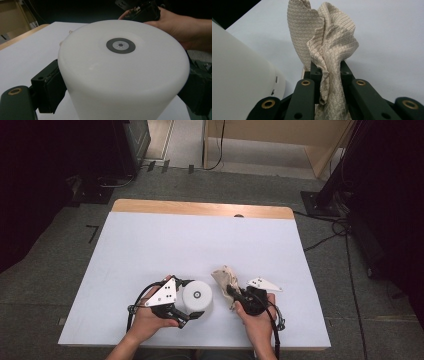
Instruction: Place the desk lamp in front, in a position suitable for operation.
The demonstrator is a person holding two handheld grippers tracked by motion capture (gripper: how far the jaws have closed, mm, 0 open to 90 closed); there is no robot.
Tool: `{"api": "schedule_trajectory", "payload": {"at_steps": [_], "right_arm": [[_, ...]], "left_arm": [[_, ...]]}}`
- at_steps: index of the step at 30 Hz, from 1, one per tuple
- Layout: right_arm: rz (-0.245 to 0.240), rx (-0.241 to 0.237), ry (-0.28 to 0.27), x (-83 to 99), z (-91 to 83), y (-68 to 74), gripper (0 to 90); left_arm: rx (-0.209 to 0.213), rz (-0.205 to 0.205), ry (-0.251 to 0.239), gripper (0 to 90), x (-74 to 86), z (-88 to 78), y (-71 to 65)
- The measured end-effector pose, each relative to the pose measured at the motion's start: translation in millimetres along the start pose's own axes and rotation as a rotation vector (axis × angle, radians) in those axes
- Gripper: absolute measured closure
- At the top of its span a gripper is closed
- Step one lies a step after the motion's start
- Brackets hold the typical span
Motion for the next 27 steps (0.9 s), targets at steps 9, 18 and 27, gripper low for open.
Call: {"api": "schedule_trajectory", "payload": {"at_steps": [9, 18, 27], "right_arm": [[-0.014, -0.084, -0.055, -10.5, -12.7, 15.8, 79.8], [-0.011, -0.220, -0.180, -27.3, -41.3, 53.9, 80.1], [0.061, -0.229, -0.137, -12.8, -23.4, 46.3, 80.6]], "left_arm": [[0.004, -0.054, 0.020, 8.8, 9.6, 1.4, 10.4], [-0.013, -0.060, 0.015, 8.7, 10.6, 3.7, 8.2], [-0.026, -0.063, 0.007, 8.7, 11.7, 3.9, 7.0]]}}
Point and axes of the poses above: each handheld gripper's, and its own axes: z roughly forward along the jaws, x roughly out of its underside, y roughly to its left, the point moved 1 cm from there along z, roughly forward along the jaws, and after that the axes turned 3 degrees about -y, right-handed, at the moved point
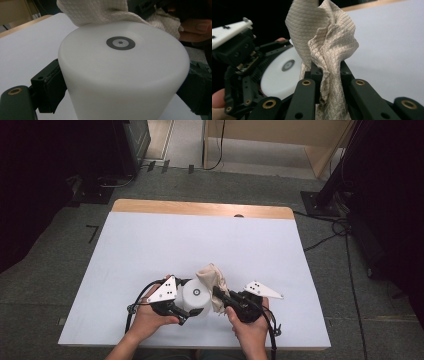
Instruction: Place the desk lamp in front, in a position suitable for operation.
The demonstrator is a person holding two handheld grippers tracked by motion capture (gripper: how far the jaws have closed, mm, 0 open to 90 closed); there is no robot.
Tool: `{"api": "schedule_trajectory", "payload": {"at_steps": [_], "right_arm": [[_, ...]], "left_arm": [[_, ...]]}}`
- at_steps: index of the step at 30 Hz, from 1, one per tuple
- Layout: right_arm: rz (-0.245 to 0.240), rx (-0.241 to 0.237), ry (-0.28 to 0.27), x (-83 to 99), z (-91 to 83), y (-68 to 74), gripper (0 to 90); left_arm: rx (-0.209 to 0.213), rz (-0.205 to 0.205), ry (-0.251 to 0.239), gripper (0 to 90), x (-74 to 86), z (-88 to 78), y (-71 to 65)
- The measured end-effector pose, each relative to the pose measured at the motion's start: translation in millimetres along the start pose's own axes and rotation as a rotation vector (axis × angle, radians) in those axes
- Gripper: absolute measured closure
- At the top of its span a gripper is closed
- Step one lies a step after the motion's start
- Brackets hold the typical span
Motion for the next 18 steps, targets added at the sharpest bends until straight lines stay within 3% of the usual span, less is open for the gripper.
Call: {"api": "schedule_trajectory", "payload": {"at_steps": [3, 9, 12, 15, 18], "right_arm": [[0.026, 0.005, 0.019, 5.9, 4.1, -3.8, 80.7], [0.086, 0.057, 0.152, 28.9, 21.6, -22.7, 80.7], [0.107, 0.105, 0.215, 41.3, 29.3, -28.3, 80.7], [0.121, 0.117, 0.228, 43.6, 31.0, -29.9, 80.7], [0.118, 0.087, 0.187, 35.7, 25.9, -25.8, 80.8]], "left_arm": [[-0.001, -0.001, 0.000, 8.7, 0.2, -0.2, 0.0], [-0.009, -0.004, -0.005, 8.7, 0.9, 0.3, -0.6], [-0.011, -0.004, -0.005, 8.7, 0.8, 0.5, -0.8], [-0.011, -0.004, -0.005, 8.7, 0.9, 0.5, -0.8], [-0.011, -0.004, -0.006, 8.6, 1.0, 0.5, -0.9]]}}
Point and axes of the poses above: each handheld gripper's, and its own axes: z roughly forward along the jaws, x roughly out of its underside, y roughly to its left, the point moved 1 cm from there along z, roughly forward along the jaws, and after that the axes turned 3 degrees about -y, right-handed, at the moved point
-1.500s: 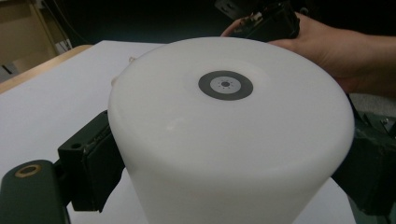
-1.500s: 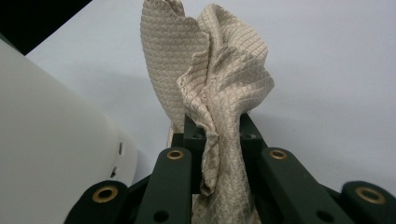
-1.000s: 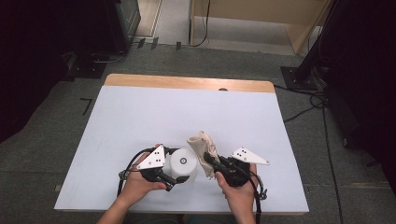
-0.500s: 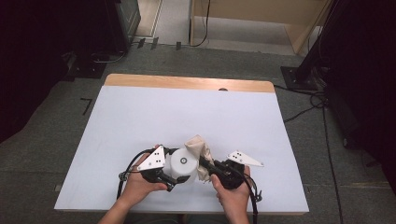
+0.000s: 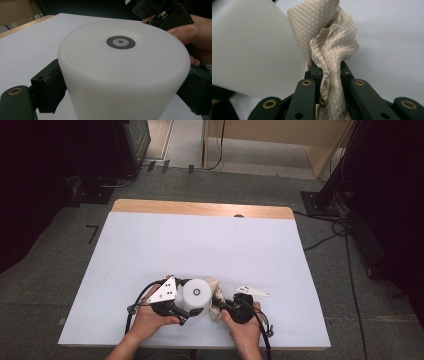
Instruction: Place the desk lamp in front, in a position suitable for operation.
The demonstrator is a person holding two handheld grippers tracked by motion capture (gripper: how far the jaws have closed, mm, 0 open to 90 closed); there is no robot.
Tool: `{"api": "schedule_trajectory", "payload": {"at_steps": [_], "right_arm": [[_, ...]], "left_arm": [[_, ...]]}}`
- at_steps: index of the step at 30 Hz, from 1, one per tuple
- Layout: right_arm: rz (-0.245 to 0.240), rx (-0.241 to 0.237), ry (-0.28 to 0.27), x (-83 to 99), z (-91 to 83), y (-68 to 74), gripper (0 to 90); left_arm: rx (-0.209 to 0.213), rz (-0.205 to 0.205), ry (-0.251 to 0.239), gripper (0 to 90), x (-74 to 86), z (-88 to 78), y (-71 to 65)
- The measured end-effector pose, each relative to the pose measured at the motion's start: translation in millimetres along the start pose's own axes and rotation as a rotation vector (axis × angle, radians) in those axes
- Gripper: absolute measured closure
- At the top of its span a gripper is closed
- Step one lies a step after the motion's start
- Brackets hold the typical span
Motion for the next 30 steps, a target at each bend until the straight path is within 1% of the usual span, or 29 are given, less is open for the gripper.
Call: {"api": "schedule_trajectory", "payload": {"at_steps": [3, 5, 6, 8, 9, 10, 11, 12, 13, 14, 15, 16, 17, 18, 19, 22, 24, 25, 26, 27, 28, 30], "right_arm": [[-0.017, -0.059, -0.083, -13.2, -14.9, 10.5, 80.7], [-0.049, -0.076, -0.137, -21.0, -26.0, 20.2, 80.7], [-0.071, -0.069, -0.155, -23.3, -30.1, 25.1, 80.8], [-0.098, -0.049, -0.172, -24.5, -34.3, 32.2, 80.8], [-0.110, -0.043, -0.177, -23.9, -34.2, 32.7, 80.7], [-0.107, -0.049, -0.181, -23.3, -33.4, 31.9, 80.7], [-0.107, -0.049, -0.181, -23.3, -33.4, 31.9, 80.7], [-0.091, -0.042, -0.154, -20.8, -29.4, 27.5, 80.7], [-0.091, -0.042, -0.154, -20.8, -29.4, 27.5, 80.7], [-0.083, -0.026, -0.115, -16.0, -22.0, 20.9, 80.8], [-0.070, -0.019, -0.089, -13.2, -18.1, 17.4, 80.7], [-0.058, -0.016, -0.071, -10.3, -14.0, 13.4, 80.7], [-0.058, -0.016, -0.071, -10.3, -14.0, 13.4, 80.7], [-0.049, -0.007, -0.051, -7.4, -9.7, 9.8, 80.8], [-0.033, 0.019, 0.012, -1.2, -1.2, 3.4, 80.8], [-0.027, 0.051, 0.064, 5.1, 6.3, -1.6, 80.8], [-0.025, 0.054, 0.062, 4.7, 5.7, -0.8, 80.9], [-0.034, 0.053, 0.051, 3.4, 4.1, 1.1, 80.9], [-0.034, 0.053, 0.051, 3.4, 4.1, 1.1, 80.9], [-0.033, 0.021, -0.004, -2.9, -3.6, 6.0, 80.9], [-0.037, 0.003, -0.031, -5.9, -7.3, 8.0, 80.9], [-0.047, -0.036, -0.089, -14.9, -19.5, 16.3, 80.9]], "left_arm": [[-0.001, 0.001, -0.001, 8.7, 0.2, 0.2, 0.0], [-0.002, 0.001, -0.002, 8.6, 0.3, 0.2, -0.1], [-0.002, 0.001, -0.002, 8.6, 0.3, 0.2, -0.1], [-0.002, 0.000, -0.001, 8.6, 0.3, 0.2, -0.1], [-0.002, 0.000, -0.001, 8.6, 0.3, 0.2, -0.1], [-0.002, 0.000, -0.001, 8.6, 0.3, 0.2, -0.1], [-0.004, 0.000, 0.000, 8.6, 0.2, 0.3, -0.2], [-0.006, -0.004, -0.001, 8.7, 0.1, 0.7, -0.5], [-0.006, -0.004, -0.001, 8.6, 0.1, 0.7, -0.5], [-0.007, -0.004, 0.000, 8.7, 0.0, 0.6, -0.4], [-0.007, -0.004, 0.000, 8.6, 0.0, 0.6, -0.4], [-0.007, -0.003, -0.001, 8.6, 0.1, 0.9, -0.3], [-0.007, -0.003, -0.001, 8.7, 0.1, 0.9, -0.3], [-0.007, -0.004, -0.001, 8.7, 0.1, 1.0, -0.3], [-0.006, -0.003, -0.001, 8.7, 0.2, 1.0, -0.1], [-0.006, -0.003, -0.002, 8.6, 0.3, 1.1, 0.1], [-0.005, -0.004, -0.002, 8.6, 0.4, 1.0, 0.3], [-0.004, -0.004, -0.002, 8.7, 0.4, 0.9, 0.4], [-0.004, -0.004, -0.002, 8.6, 0.4, 0.9, 0.4], [-0.004, -0.004, -0.002, 8.6, 0.5, 0.9, 0.4], [-0.004, -0.004, -0.002, 8.7, 0.4, 1.0, 0.3], [-0.005, -0.003, -0.002, 8.6, 0.4, 1.0, 0.2]]}}
Point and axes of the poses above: each handheld gripper's, and its own axes: z roughly forward along the jaws, x roughly out of its underside, y roughly to its left, the point moved 1 cm from there along z, roughly forward along the jaws, and after that the axes turned 3 degrees about -y, right-handed, at the moved point
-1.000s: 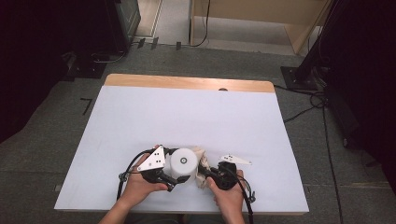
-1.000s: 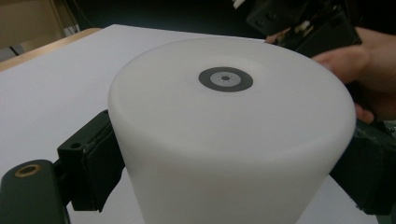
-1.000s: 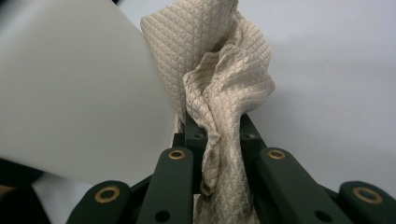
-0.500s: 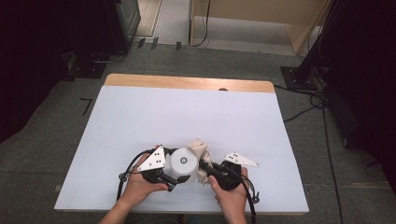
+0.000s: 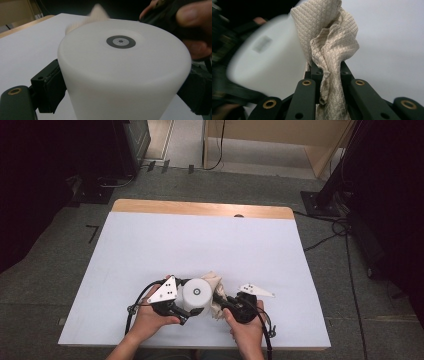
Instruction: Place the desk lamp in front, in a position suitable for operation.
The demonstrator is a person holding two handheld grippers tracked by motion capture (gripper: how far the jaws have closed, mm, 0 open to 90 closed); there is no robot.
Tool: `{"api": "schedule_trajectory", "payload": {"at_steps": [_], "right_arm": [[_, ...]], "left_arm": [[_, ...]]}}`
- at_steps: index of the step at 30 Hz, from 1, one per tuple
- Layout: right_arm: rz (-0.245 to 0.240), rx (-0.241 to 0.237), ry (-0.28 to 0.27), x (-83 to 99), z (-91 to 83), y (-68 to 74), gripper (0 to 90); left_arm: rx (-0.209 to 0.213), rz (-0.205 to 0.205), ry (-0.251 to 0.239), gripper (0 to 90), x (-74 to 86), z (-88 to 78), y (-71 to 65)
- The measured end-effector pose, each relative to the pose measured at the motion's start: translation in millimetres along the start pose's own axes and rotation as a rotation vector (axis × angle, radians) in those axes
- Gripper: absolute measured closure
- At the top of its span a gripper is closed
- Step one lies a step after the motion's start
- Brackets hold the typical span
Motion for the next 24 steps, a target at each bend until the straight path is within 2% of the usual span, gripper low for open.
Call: {"api": "schedule_trajectory", "payload": {"at_steps": [5, 9, 11, 12, 13, 18, 24], "right_arm": [[-0.055, -0.031, -0.080, -17.6, -19.1, 20.2, 80.8], [-0.068, -0.024, -0.081, -15.8, -16.9, 18.8, 80.7], [-0.037, -0.002, -0.031, -6.7, -6.7, 7.7, 80.8], [-0.037, -0.002, -0.031, -6.7, -6.7, 7.7, 80.8], [-0.009, 0.022, 0.012, 3.6, 3.0, -0.8, 80.8], [0.032, 0.055, 0.143, 15.8, 18.4, -15.6, 80.8], [0.035, 0.070, 0.189, 20.6, 24.0, -20.5, 80.8]], "left_arm": [[-0.001, 0.000, 0.001, 8.6, 0.0, 0.1, -0.1], [-0.003, -0.001, 0.001, 8.6, 0.0, 0.2, -0.3], [-0.004, -0.002, 0.001, 8.6, -0.1, 0.3, -0.3], [-0.004, -0.002, 0.001, 8.6, -0.1, 0.3, -0.3], [-0.001, -0.002, 0.001, 8.6, 0.0, 0.1, -0.1], [0.001, -0.005, -0.004, 8.6, 0.3, 0.9, 0.3], [0.002, -0.007, -0.005, 8.6, 0.3, 1.0, 0.3]]}}
Point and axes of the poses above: each handheld gripper's, and its own axes: z roughly forward along the jaws, x roughly out of its underside, y roughly to its left, the point moved 1 cm from there along z, roughly forward along the jaws, and after that the axes turned 3 degrees about -y, right-handed, at the moved point
